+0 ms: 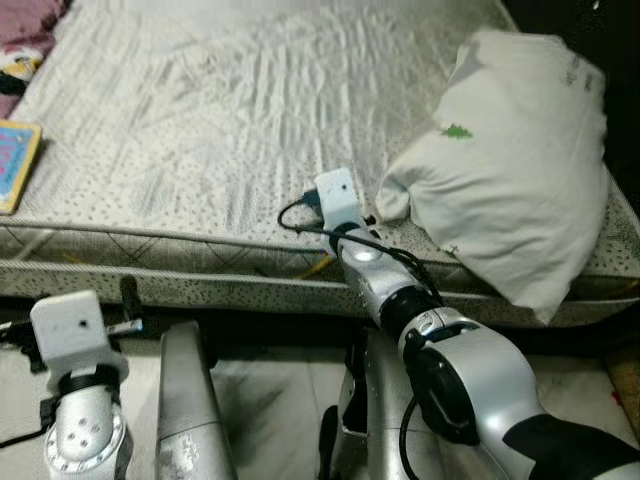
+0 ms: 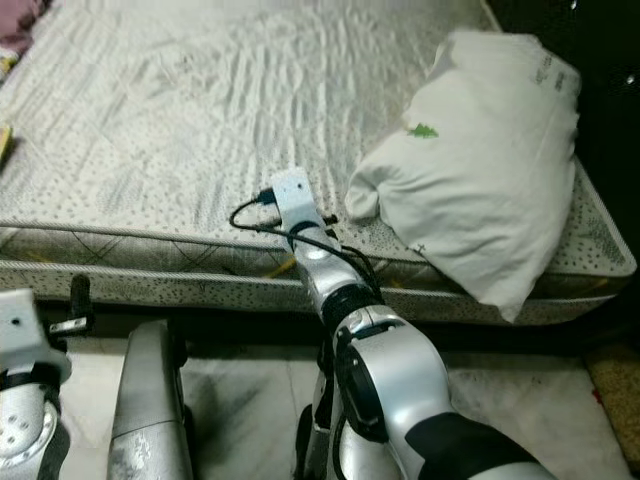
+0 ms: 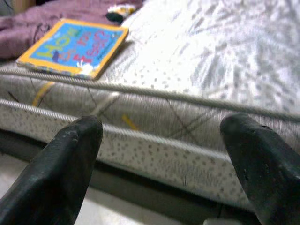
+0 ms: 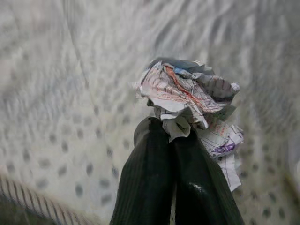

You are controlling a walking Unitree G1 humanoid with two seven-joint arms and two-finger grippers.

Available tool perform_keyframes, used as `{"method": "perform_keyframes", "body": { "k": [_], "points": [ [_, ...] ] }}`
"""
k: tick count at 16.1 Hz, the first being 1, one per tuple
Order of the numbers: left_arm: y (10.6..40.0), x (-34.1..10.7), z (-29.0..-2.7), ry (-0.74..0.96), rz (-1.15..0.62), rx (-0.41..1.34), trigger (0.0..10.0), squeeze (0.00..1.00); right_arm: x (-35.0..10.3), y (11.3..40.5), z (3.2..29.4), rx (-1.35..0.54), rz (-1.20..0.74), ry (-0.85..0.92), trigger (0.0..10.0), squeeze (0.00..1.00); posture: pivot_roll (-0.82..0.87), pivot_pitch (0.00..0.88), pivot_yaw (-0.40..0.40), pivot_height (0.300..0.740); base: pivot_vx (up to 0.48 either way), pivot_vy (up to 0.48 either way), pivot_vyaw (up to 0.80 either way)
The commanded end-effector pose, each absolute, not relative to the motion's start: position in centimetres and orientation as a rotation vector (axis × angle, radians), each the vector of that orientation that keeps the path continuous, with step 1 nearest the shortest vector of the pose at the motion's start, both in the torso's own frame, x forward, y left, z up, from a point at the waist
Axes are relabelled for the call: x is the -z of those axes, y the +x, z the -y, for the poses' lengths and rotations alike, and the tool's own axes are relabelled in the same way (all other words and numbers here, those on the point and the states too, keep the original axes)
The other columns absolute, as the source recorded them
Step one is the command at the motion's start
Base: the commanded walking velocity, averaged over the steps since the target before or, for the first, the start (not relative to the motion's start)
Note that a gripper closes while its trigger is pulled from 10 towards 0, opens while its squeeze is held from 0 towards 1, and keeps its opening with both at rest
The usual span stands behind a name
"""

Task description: Clean up the room

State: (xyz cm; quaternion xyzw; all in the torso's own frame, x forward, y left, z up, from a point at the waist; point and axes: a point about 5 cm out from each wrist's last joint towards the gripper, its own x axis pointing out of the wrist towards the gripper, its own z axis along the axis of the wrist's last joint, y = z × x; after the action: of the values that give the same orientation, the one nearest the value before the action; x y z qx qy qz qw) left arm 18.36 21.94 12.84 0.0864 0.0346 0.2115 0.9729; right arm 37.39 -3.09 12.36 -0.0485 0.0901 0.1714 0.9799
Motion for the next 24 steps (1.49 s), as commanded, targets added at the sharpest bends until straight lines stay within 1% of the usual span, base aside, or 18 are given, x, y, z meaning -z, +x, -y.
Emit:
{"method": "perform_keyframes", "body": {
  "k": [1,2,4,5,6,7,8,9,10,11,12,13,14,17,21,23,24],
  "points": [
    [18.4,-12.7,-22.0,0.174,-0.071,-0.44,10.0,0.0,-13.6,37.9,3.4,-0.34,-0.133,-0.049,0.0,0.0,0.23,0.015,-0.149,0.506,0.0,0.0,0.0],
    [19.4,-12.5,-21.6,0.179,-0.065,-0.405,10.0,0.0,-14.2,38.2,4.2,-0.347,-0.083,-0.019,0.0,0.0,0.19,0.01,-0.128,0.506,0.0,0.0,0.0],
    [19.8,-12.4,-21.5,0.169,-0.056,-0.398,10.0,0.0,-14.2,38.2,4.7,-0.354,-0.063,0.002,0.0,0.0,0.18,0.0,-0.117,0.506,0.0,0.0,0.0],
    [20.0,-12.4,-21.4,0.156,-0.053,-0.392,10.0,0.0,-14.3,38.1,5.3,-0.369,-0.031,0.019,0.0,0.0,0.15,0.0,-0.103,0.506,0.0,0.0,0.0],
    [20.3,-11.9,-21.3,0.155,-0.064,-0.381,10.0,0.0,-13.7,37.4,6.5,-0.393,0.005,0.044,0.0,0.0,0.12,0.0,-0.085,0.506,0.0,0.0,0.0],
    [20.4,-11.7,-21.2,0.151,-0.068,-0.373,10.0,0.0,-13.4,37.0,6.7,-0.401,0.01,0.048,0.0,0.0,0.12,0.0,-0.085,0.506,0.0,0.0,0.0],
    [20.6,-11.5,-21.1,0.13,-0.069,-0.355,10.0,0.0,-12.5,35.6,7.4,-0.425,0.009,0.058,1.3,0.0,0.1,0.0,-0.072,0.506,0.0,0.0,0.0],
    [20.8,-11.5,-20.9,0.125,-0.067,-0.349,10.0,0.0,-12.1,35.1,7.6,-0.432,0.001,0.067,9.6,0.0,0.1,0.0,-0.072,0.506,0.0,0.0,0.0],
    [20.9,-11.5,-20.8,0.121,-0.064,-0.343,10.0,0.0,-11.8,34.6,7.8,-0.445,-0.01,0.084,9.6,0.0,0.09,0.0,-0.068,0.506,0.0,0.0,0.0],
    [21.4,-11.6,-20.5,0.117,-0.055,-0.326,10.0,0.0,-11.2,33.2,8.3,-0.467,-0.02,0.118,10.0,0.0,0.08,0.0,-0.064,0.506,0.0,0.0,0.0],
    [21.4,-11.6,-20.5,0.117,-0.055,-0.326,10.0,0.0,-11.2,33.2,8.3,-0.467,-0.02,0.118,10.0,0.0,0.08,0.0,-0.064,0.506,0.0,0.0,0.0],
    [21.8,-11.5,-20.2,0.103,-0.052,-0.307,10.0,0.0,-11.1,31.6,9.2,-0.47,-0.022,0.165,10.0,0.0,0.07,0.0,-0.054,0.516,0.0,0.0,0.0],
    [21.8,-11.4,-20.1,0.099,-0.052,-0.298,10.0,0.0,-11.3,31.1,9.6,-0.465,-0.017,0.165,10.0,0.0,0.06,0.0,-0.05,0.53,0.0,0.0,0.0],
    [22.2,-11.2,-20.0,0.098,-0.053,-0.281,10.0,0.0,-11.5,30.6,10.6,-0.438,-0.041,0.162,10.0,0.0,0.05,0.0,-0.047,0.564,0.0,0.0,0.0],
    [22.6,-11.1,-20.0,0.095,-0.046,-0.28,10.0,0.0,-12.1,30.7,10.7,-0.44,-0.047,0.154,10.0,0.0,0.05,0.0,-0.053,0.603,0.0,0.0,0.0],
    [22.6,-11.0,-20.0,0.091,-0.044,-0.282,10.0,0.0,-12.4,30.7,10.7,-0.438,-0.053,0.152,10.0,0.0,0.05,0.0,-0.056,0.628,0.0,0.0,0.0],
    [22.7,-11.0,-20.0,0.085,-0.042,-0.281,10.0,0.0,-12.5,30.7,10.6,-0.438,-0.057,0.152,10.0,0.0,0.05,0.0,-0.057,0.647,0.0,0.0,0.0]
  ]
}}
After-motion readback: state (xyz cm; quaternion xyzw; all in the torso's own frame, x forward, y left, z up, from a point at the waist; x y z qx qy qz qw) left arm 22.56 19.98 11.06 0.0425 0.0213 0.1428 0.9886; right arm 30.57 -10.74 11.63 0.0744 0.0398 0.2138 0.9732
